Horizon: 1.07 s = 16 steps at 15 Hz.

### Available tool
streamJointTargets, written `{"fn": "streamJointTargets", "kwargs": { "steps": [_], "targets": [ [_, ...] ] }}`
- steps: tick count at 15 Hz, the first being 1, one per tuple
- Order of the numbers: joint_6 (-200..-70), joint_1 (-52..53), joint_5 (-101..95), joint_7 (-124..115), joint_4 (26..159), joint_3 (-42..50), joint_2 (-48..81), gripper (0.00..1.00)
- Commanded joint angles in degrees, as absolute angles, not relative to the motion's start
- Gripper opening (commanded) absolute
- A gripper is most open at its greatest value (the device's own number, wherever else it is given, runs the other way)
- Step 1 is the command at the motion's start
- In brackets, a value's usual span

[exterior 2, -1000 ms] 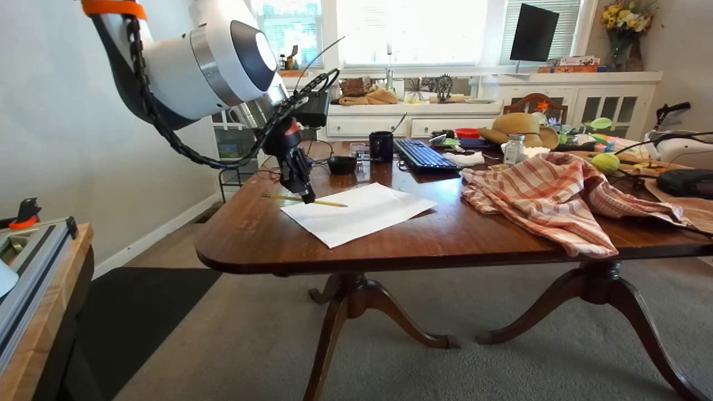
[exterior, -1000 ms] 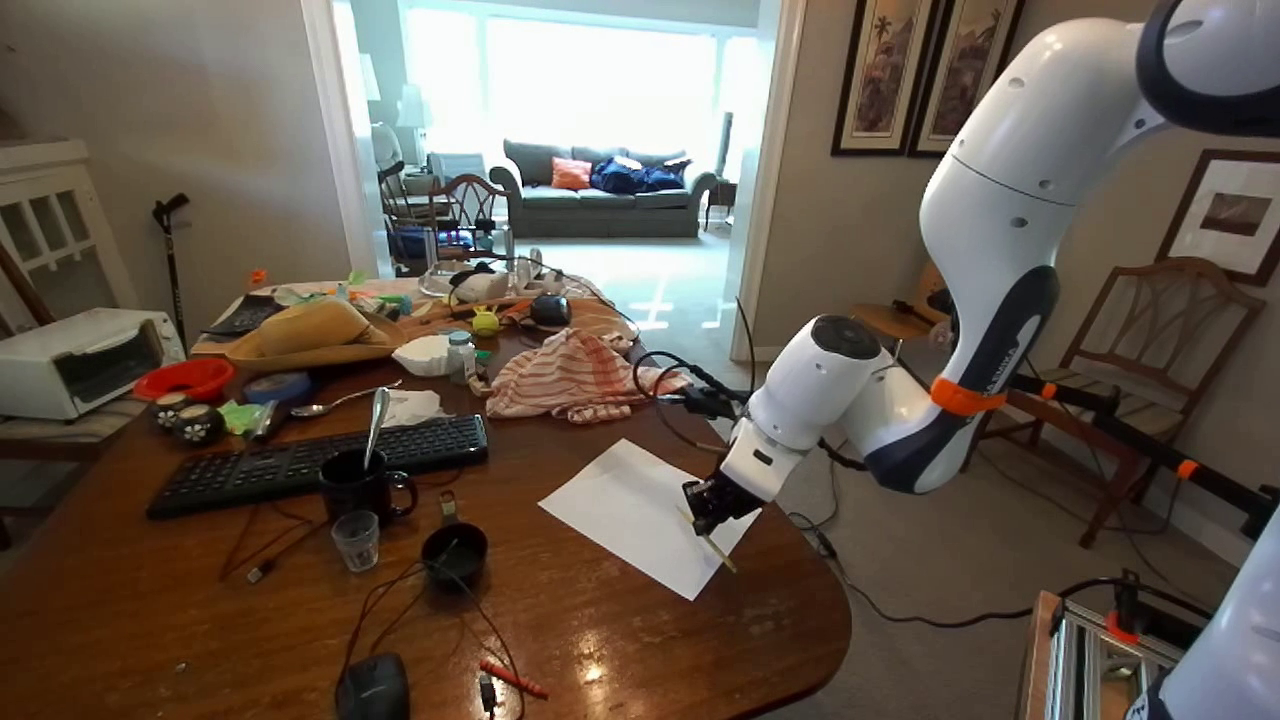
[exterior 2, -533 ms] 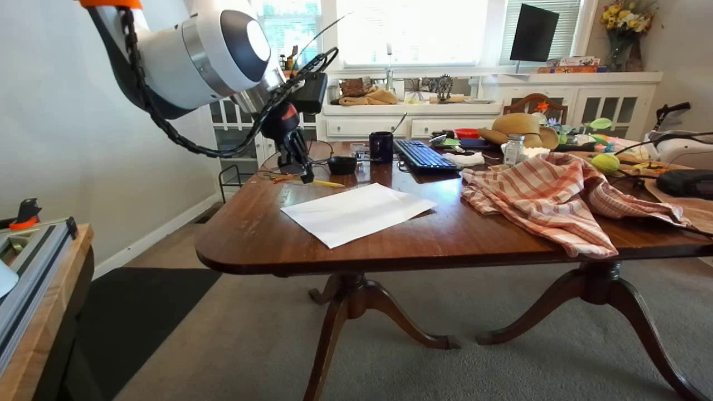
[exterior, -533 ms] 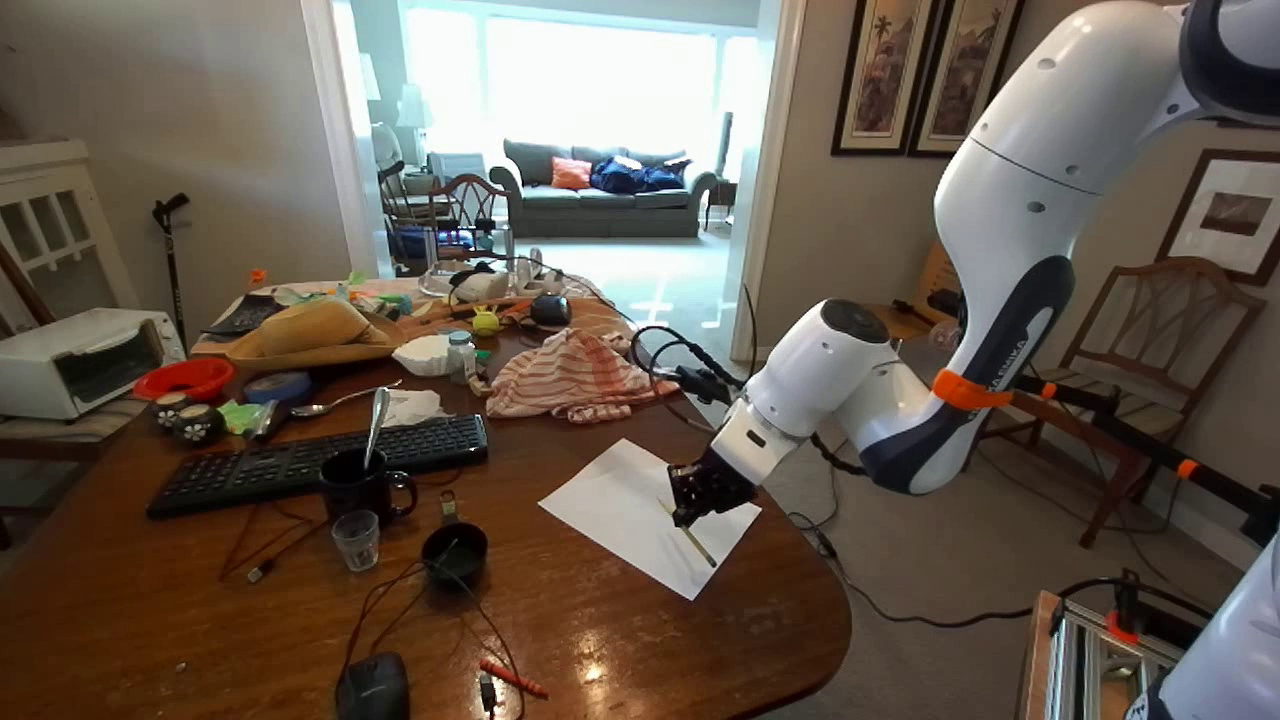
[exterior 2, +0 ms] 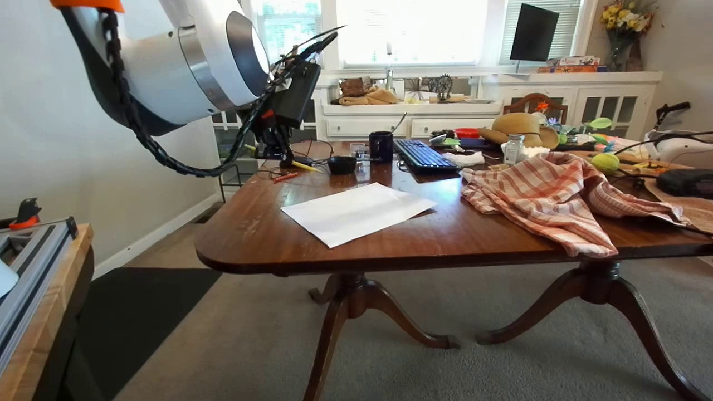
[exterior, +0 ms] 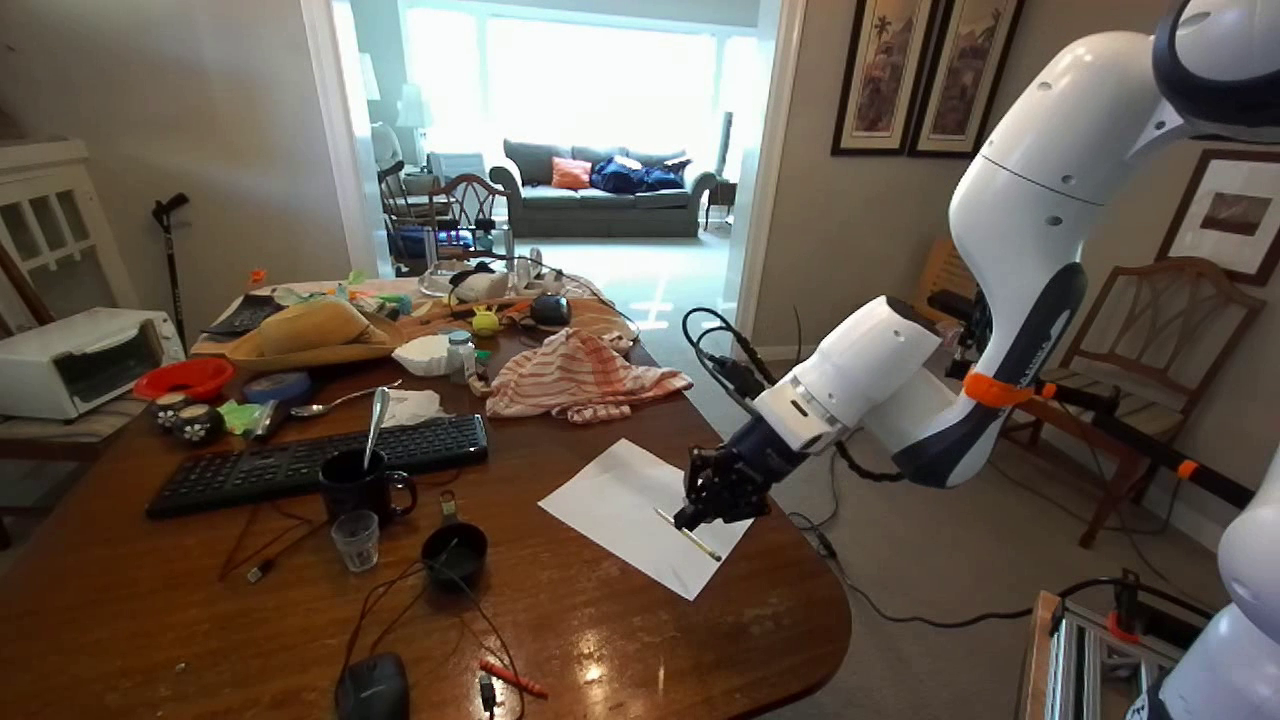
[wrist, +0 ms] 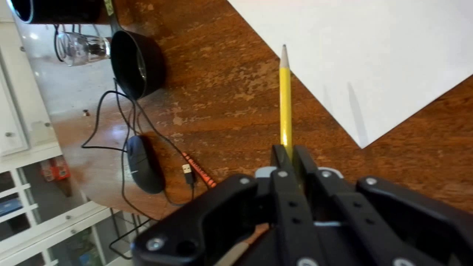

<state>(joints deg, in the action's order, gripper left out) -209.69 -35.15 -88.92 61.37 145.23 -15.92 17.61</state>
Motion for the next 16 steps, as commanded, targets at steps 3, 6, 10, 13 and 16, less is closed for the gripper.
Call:
{"fn": "streamJointTargets", "kwargs": {
  "steps": [3, 6, 10, 13, 16],
  "targets": [
    [-219.0, -36.0, -102.8, 38.3, 139.5, -12.1, 16.0, 0.02],
    [-225.8, -35.3, -107.2, 26.9, 135.0, -8.6, 16.1, 0.02],
    [-236.4, -26.9, -107.9, 13.5, 127.9, 4.1, 16.9, 0.02],
    [-240.3, -23.8, -110.4, 3.0, 119.8, 9.2, 20.1, 0.02],
    [-243.6, -20.9, -113.8, -8.0, 110.9, 11.6, 24.1, 0.02]
  ]
}}
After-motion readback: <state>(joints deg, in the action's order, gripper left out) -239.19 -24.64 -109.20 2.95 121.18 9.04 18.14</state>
